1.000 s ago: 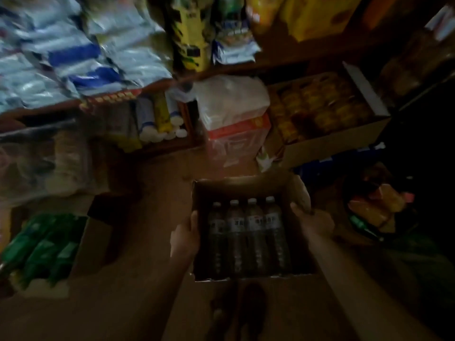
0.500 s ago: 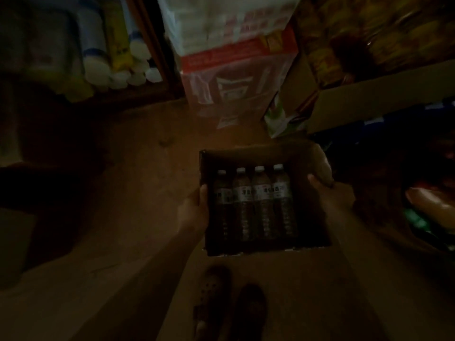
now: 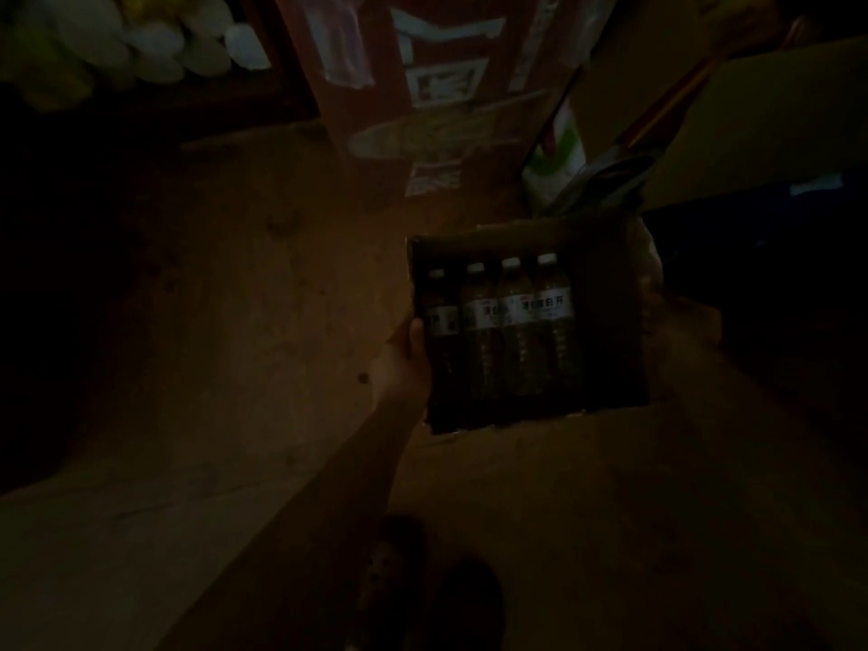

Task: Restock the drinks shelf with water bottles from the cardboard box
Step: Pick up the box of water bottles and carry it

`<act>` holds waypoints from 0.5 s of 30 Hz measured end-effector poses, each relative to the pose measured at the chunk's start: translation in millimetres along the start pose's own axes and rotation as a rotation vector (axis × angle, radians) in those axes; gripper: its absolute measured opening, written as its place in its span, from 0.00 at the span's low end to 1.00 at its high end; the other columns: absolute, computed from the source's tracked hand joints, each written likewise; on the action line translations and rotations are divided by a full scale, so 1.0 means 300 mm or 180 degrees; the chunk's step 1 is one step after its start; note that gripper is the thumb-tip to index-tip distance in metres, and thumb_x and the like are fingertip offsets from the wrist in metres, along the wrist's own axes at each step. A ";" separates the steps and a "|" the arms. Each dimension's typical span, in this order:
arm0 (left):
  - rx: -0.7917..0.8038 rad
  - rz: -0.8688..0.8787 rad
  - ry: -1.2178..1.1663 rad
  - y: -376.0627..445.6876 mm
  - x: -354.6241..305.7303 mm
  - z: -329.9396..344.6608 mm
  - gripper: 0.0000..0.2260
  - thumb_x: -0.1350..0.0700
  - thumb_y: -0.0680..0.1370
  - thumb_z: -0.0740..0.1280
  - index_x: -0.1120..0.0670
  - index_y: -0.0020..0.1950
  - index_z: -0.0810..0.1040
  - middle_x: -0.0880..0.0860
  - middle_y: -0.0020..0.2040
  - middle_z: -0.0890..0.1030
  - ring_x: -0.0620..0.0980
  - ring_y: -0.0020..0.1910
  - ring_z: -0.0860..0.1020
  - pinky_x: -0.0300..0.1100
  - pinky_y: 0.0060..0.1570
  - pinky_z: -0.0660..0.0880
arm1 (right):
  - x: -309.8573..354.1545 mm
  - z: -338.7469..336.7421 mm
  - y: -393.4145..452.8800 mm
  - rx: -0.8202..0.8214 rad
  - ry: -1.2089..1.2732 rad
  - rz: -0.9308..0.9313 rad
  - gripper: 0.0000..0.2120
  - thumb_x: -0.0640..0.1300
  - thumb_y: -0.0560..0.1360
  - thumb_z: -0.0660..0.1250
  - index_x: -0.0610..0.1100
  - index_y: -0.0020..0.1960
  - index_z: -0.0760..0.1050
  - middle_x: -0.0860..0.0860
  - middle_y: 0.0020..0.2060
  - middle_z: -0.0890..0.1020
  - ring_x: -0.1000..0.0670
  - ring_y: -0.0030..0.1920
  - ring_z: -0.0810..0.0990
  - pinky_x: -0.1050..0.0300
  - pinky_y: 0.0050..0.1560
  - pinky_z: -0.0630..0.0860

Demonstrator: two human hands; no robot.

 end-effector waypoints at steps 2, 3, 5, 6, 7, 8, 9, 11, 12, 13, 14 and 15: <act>0.0269 -0.0151 -0.0342 -0.006 -0.028 0.000 0.18 0.47 0.83 0.51 0.53 0.65 0.73 0.51 0.51 0.80 0.53 0.51 0.80 0.39 0.40 0.73 | 0.044 -0.004 -0.046 0.0086 -0.0143 0.0070 0.30 0.65 0.72 0.65 0.43 0.63 0.74 0.46 0.55 0.78 0.43 0.55 0.78 0.46 0.59 0.74; 0.0413 -0.0288 -0.0604 -0.016 -0.047 -0.004 0.18 0.49 0.83 0.53 0.55 0.69 0.71 0.53 0.56 0.78 0.53 0.57 0.78 0.40 0.48 0.74 | 0.070 -0.007 -0.083 0.0123 -0.0228 0.0094 0.31 0.64 0.71 0.67 0.42 0.64 0.74 0.45 0.55 0.78 0.42 0.56 0.77 0.46 0.59 0.75; 0.0535 -0.0655 -0.0849 -0.047 -0.083 -0.035 0.22 0.50 0.82 0.56 0.58 0.74 0.61 0.55 0.67 0.72 0.54 0.66 0.71 0.41 0.61 0.69 | 0.121 -0.013 -0.143 0.0141 -0.0351 0.0001 0.33 0.63 0.70 0.69 0.40 0.65 0.73 0.43 0.59 0.77 0.40 0.58 0.77 0.45 0.59 0.75; 0.0524 -0.0828 -0.0815 -0.059 -0.094 -0.061 0.26 0.48 0.82 0.57 0.59 0.76 0.57 0.57 0.71 0.68 0.55 0.69 0.68 0.43 0.65 0.66 | 0.148 -0.016 -0.178 0.0148 -0.0441 -0.0059 0.33 0.63 0.70 0.69 0.40 0.65 0.73 0.42 0.61 0.77 0.39 0.59 0.77 0.46 0.58 0.75; 0.0483 -0.0925 -0.0692 -0.071 -0.110 -0.091 0.27 0.47 0.82 0.57 0.59 0.76 0.56 0.58 0.73 0.65 0.56 0.70 0.67 0.44 0.66 0.65 | 0.168 -0.016 -0.219 0.0171 -0.0566 -0.0130 0.33 0.65 0.70 0.67 0.41 0.64 0.74 0.41 0.62 0.77 0.39 0.58 0.77 0.47 0.57 0.75; 0.0431 -0.0948 -0.0510 -0.086 -0.134 -0.130 0.27 0.46 0.82 0.57 0.59 0.76 0.57 0.59 0.74 0.64 0.56 0.71 0.66 0.45 0.66 0.64 | 0.187 -0.022 -0.246 0.0231 -0.0723 -0.0215 0.35 0.69 0.69 0.65 0.43 0.63 0.76 0.41 0.61 0.77 0.39 0.58 0.77 0.48 0.57 0.74; 0.0376 -0.0929 -0.0333 -0.102 -0.161 -0.172 0.27 0.45 0.81 0.56 0.59 0.76 0.60 0.59 0.74 0.65 0.57 0.70 0.67 0.46 0.66 0.65 | 0.207 -0.027 -0.280 0.0218 -0.0831 -0.0268 0.36 0.74 0.65 0.62 0.47 0.59 0.78 0.42 0.60 0.77 0.39 0.56 0.77 0.47 0.57 0.75; 0.0295 -0.0922 -0.0264 -0.155 -0.234 -0.258 0.27 0.44 0.81 0.58 0.58 0.74 0.63 0.59 0.72 0.67 0.57 0.67 0.70 0.48 0.66 0.68 | 0.280 -0.031 -0.405 0.0456 -0.0783 -0.0363 0.36 0.77 0.63 0.61 0.50 0.54 0.80 0.45 0.57 0.78 0.42 0.52 0.77 0.48 0.57 0.74; 0.0289 -0.0917 -0.0329 -0.187 -0.272 -0.298 0.26 0.45 0.80 0.59 0.58 0.74 0.64 0.58 0.72 0.68 0.57 0.66 0.70 0.46 0.64 0.68 | 0.323 -0.033 -0.495 0.0691 -0.0682 -0.0394 0.29 0.70 0.69 0.63 0.48 0.56 0.80 0.46 0.56 0.78 0.43 0.53 0.76 0.51 0.55 0.73; 0.0294 -0.0886 -0.0362 -0.221 -0.312 -0.339 0.25 0.46 0.80 0.60 0.58 0.73 0.65 0.58 0.71 0.68 0.56 0.66 0.70 0.42 0.62 0.67 | 0.358 -0.028 -0.569 0.1000 -0.0593 -0.0386 0.25 0.62 0.75 0.64 0.44 0.60 0.78 0.45 0.58 0.78 0.43 0.56 0.76 0.54 0.54 0.71; 0.0302 -0.0852 -0.0360 -0.262 -0.358 -0.385 0.24 0.47 0.80 0.61 0.58 0.72 0.66 0.57 0.71 0.68 0.56 0.66 0.70 0.41 0.58 0.66 | 0.386 -0.026 -0.628 0.1245 -0.0596 -0.0410 0.22 0.56 0.77 0.64 0.41 0.63 0.76 0.45 0.60 0.77 0.44 0.58 0.75 0.54 0.55 0.71; 0.0312 -0.0797 -0.0314 -0.309 -0.405 -0.437 0.24 0.47 0.80 0.62 0.57 0.72 0.67 0.57 0.70 0.69 0.55 0.66 0.70 0.41 0.57 0.67 | 0.412 -0.031 -0.700 0.1410 -0.0599 -0.0406 0.21 0.53 0.78 0.64 0.39 0.63 0.75 0.45 0.59 0.77 0.45 0.58 0.75 0.54 0.57 0.71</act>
Point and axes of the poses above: each hand's wrist, its own y-axis towards the middle knuckle, its own z-axis out of the palm, x = y × z, the point moved 5 cm from there along y, towards the middle knuckle
